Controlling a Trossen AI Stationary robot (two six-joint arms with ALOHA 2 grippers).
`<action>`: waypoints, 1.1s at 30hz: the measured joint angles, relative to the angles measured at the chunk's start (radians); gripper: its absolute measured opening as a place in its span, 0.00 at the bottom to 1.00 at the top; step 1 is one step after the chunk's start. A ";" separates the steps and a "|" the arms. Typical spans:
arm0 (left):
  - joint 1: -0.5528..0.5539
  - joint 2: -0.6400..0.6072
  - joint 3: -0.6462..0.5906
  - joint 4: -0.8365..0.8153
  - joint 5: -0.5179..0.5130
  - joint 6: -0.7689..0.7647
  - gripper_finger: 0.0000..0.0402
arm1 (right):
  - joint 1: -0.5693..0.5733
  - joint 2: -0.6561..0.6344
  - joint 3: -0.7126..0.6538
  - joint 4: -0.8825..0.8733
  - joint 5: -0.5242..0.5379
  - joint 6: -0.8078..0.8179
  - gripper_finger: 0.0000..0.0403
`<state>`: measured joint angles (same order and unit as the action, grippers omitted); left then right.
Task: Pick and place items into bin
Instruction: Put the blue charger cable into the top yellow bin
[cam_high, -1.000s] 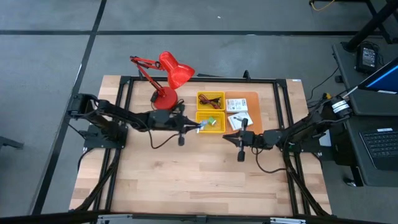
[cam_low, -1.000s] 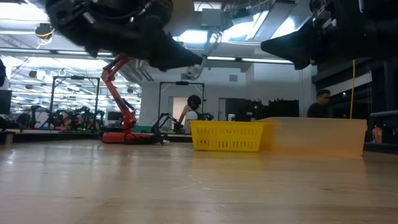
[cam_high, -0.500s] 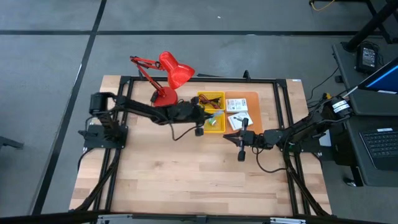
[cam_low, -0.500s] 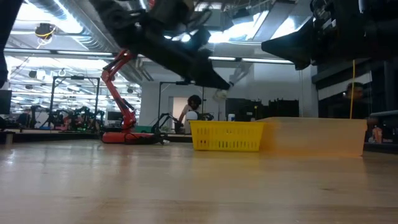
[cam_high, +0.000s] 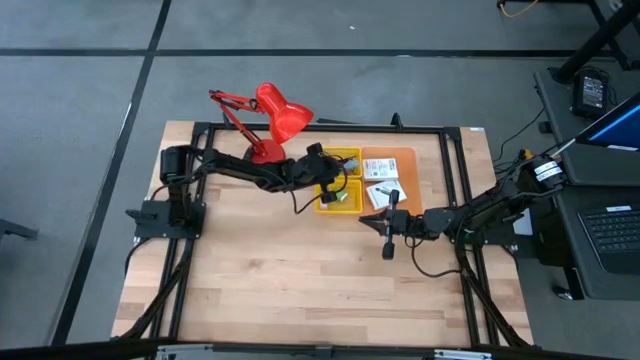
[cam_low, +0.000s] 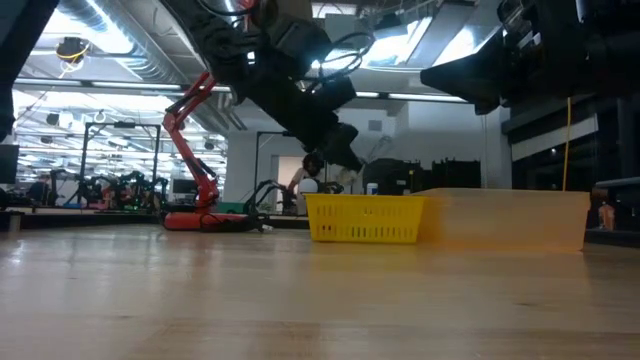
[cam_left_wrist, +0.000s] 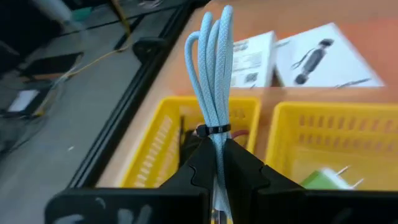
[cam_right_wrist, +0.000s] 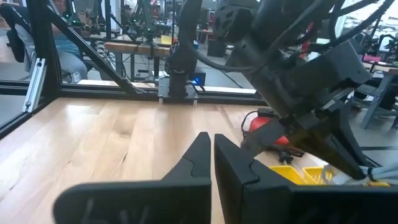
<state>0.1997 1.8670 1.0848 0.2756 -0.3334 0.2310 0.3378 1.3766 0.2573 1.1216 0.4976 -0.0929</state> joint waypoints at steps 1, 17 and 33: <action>0.000 0.000 0.000 -0.004 -0.020 0.004 0.04 | 0.000 0.000 0.000 -0.002 0.000 0.006 0.01; 0.061 0.004 0.000 -0.051 -0.005 0.027 0.04 | 0.000 0.000 0.000 0.001 0.000 0.010 0.01; 0.110 0.058 -0.001 -0.058 0.069 0.026 0.04 | -0.001 0.001 0.000 0.004 0.000 0.011 0.01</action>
<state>0.3099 1.9250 1.0840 0.2171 -0.2648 0.2571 0.3370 1.3773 0.2573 1.1256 0.4976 -0.0819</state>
